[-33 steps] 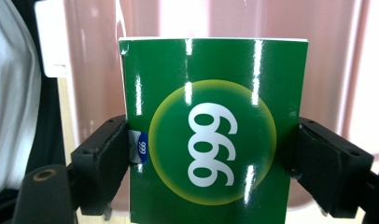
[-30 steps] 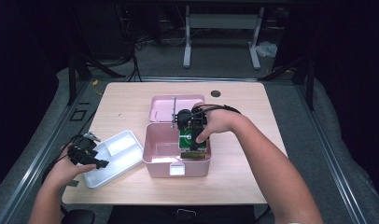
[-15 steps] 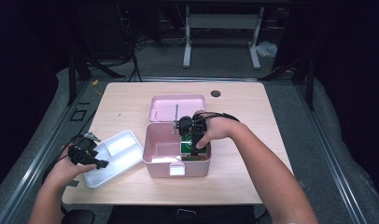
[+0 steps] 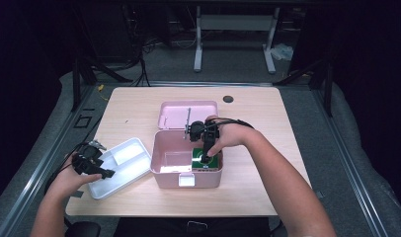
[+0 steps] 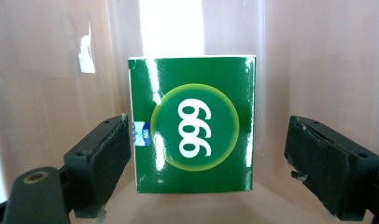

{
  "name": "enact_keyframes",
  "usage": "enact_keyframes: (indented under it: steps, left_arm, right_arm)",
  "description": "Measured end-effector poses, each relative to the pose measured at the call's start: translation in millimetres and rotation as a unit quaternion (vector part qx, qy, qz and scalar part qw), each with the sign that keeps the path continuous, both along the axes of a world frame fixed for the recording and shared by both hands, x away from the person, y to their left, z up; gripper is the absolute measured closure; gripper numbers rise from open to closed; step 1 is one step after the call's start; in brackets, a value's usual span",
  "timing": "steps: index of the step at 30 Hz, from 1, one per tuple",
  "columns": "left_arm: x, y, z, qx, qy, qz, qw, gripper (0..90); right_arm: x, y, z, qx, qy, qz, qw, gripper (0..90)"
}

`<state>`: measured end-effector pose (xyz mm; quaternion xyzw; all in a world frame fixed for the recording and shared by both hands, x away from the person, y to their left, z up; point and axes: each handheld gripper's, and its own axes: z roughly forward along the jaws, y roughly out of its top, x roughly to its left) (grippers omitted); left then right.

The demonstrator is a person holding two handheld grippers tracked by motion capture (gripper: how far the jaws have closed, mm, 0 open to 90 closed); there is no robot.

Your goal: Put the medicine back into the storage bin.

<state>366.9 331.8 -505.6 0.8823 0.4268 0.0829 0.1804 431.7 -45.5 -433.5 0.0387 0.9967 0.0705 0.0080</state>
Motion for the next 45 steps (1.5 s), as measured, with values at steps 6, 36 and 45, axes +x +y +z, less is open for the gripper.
enact_keyframes:
  steps: [6,36,45]
  left_arm:
    - [-0.1,0.2,0.1,-0.001,0.0,0.0,1.0,30.2]
    - [0.6,5.7,-2.4,0.001,0.01,0.028,0.9996,34.8]
    - [4.5,1.9,-2.7,-0.002,0.0,0.021,0.9998,37.9]
  right_arm:
    - [-3.1,-3.9,12.6,0.003,-0.001,0.004,1.0,15.5]
    - [3.4,-121.3,11.8,0.0,-0.029,-0.132,0.9908,33.9]
    - [-17.3,-150.4,-35.0,0.05,-0.078,-0.226,0.9698,36.4]
